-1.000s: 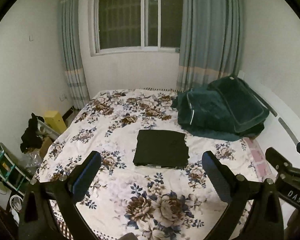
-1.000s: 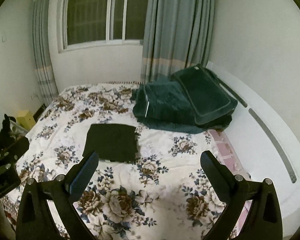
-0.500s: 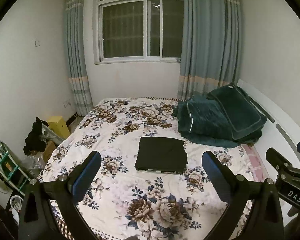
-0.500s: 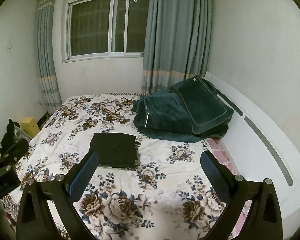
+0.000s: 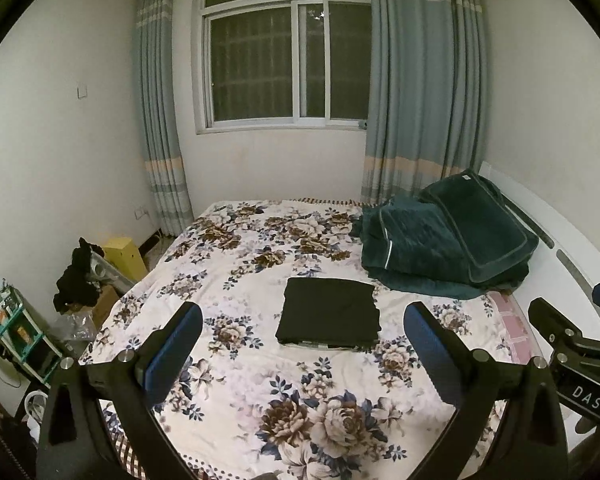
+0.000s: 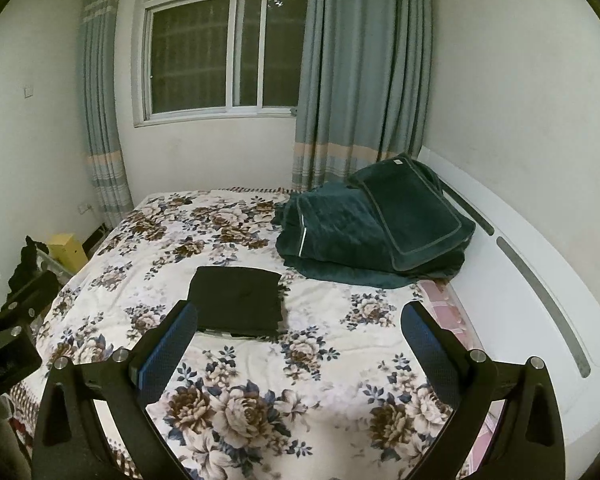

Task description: Fold small clothes

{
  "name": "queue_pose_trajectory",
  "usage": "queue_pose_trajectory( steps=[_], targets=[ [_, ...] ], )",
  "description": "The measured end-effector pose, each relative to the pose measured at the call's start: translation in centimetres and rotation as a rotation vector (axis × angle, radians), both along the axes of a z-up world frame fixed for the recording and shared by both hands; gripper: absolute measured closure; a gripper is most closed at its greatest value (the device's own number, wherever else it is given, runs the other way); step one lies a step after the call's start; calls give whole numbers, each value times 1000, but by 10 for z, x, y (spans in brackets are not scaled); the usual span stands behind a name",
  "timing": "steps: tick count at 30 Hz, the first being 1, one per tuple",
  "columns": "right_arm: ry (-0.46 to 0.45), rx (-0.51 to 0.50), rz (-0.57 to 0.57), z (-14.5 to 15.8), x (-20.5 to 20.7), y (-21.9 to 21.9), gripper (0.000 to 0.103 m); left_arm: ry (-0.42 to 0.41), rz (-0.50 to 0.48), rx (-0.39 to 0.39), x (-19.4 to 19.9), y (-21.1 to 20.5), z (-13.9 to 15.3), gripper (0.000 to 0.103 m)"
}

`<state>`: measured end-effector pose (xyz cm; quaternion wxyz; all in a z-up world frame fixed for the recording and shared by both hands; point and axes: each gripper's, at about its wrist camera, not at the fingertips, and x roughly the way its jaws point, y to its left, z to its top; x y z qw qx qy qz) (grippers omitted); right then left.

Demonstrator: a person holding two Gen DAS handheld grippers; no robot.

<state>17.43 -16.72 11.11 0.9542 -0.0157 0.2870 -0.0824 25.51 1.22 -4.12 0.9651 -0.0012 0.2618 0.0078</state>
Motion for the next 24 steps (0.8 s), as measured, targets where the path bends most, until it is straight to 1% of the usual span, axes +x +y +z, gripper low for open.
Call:
queue_pose_trajectory(
  steps=[24],
  targets=[
    [5,-3,13,-8,4,4,0,12,-8,-9,2,0,-1,0]
  ],
)
